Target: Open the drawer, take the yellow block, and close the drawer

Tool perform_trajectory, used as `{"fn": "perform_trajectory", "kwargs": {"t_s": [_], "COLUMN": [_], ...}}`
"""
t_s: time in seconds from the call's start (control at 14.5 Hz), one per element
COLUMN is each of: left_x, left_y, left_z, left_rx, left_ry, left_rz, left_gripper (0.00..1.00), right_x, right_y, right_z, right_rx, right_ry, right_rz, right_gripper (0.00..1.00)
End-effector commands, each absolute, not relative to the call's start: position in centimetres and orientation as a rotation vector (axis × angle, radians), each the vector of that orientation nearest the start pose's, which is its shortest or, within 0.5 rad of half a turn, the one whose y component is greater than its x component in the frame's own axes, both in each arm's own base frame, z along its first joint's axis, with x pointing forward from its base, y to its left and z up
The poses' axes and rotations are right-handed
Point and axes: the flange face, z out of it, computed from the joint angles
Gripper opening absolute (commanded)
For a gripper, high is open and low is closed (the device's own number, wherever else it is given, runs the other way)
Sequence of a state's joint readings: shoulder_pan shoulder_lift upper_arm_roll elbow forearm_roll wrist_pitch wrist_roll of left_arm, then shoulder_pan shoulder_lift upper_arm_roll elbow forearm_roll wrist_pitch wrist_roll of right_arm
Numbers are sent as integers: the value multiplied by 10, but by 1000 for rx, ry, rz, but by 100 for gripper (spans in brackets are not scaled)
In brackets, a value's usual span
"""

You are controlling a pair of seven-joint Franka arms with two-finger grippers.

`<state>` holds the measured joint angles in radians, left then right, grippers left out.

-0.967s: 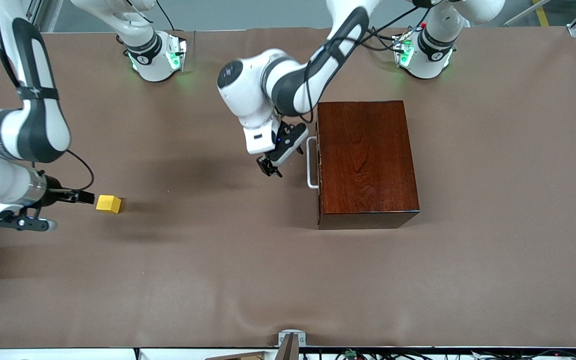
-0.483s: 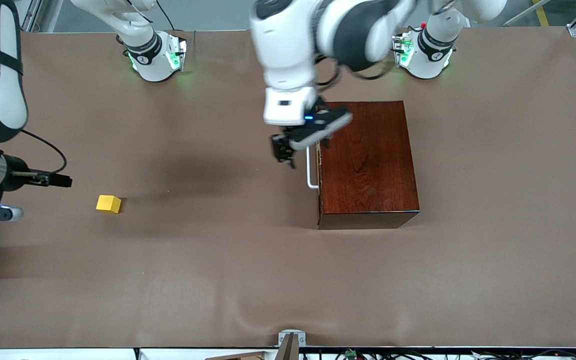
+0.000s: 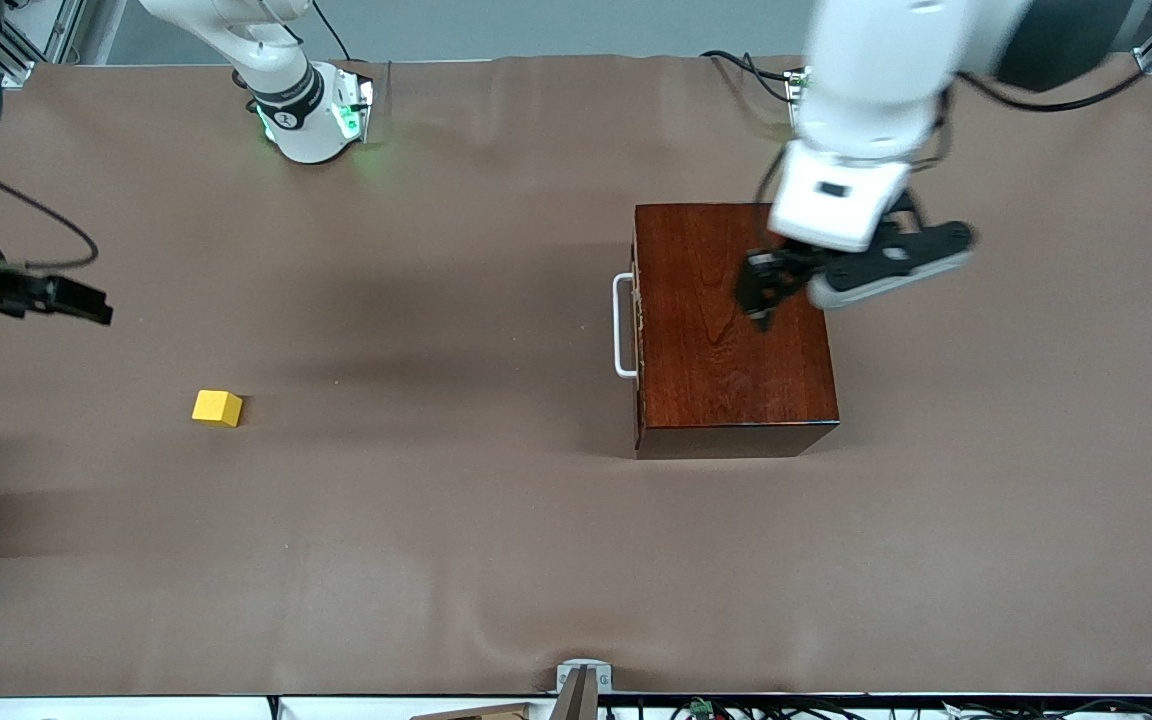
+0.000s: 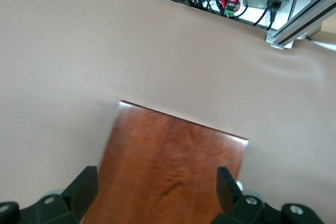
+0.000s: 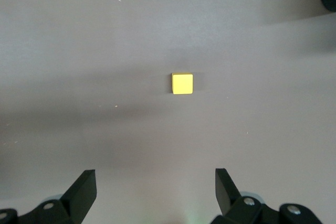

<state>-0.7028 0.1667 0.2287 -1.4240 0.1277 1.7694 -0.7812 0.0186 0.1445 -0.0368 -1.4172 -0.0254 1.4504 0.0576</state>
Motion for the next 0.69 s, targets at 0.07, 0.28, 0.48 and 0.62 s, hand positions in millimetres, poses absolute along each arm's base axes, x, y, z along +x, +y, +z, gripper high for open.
{"fn": "perform_trajectory", "kwargs": {"t_s": [0.07, 0.28, 0.48, 0.62], "left_x": [537, 534, 532, 533], "left_y": [-227, -181, -138, -115], "left_z": [622, 619, 616, 617], "left_rx": [-3093, -3090, -3084, -3073], "left_ry": [-270, -170, -75, -59], "left_rz": [-312, -274, -247, -199], "left_gripper": [100, 100, 100, 100], "right_x": [559, 548, 539, 527], "right_y": [-4, -9, -8, -13], "right_z": [638, 652, 658, 654], "right_rx": [-3159, -3155, -3154, -3153], "right_ry": [83, -38, -41, -32], "right_rz": [135, 88, 73, 52], "right_gripper": [100, 100, 100, 100]}}
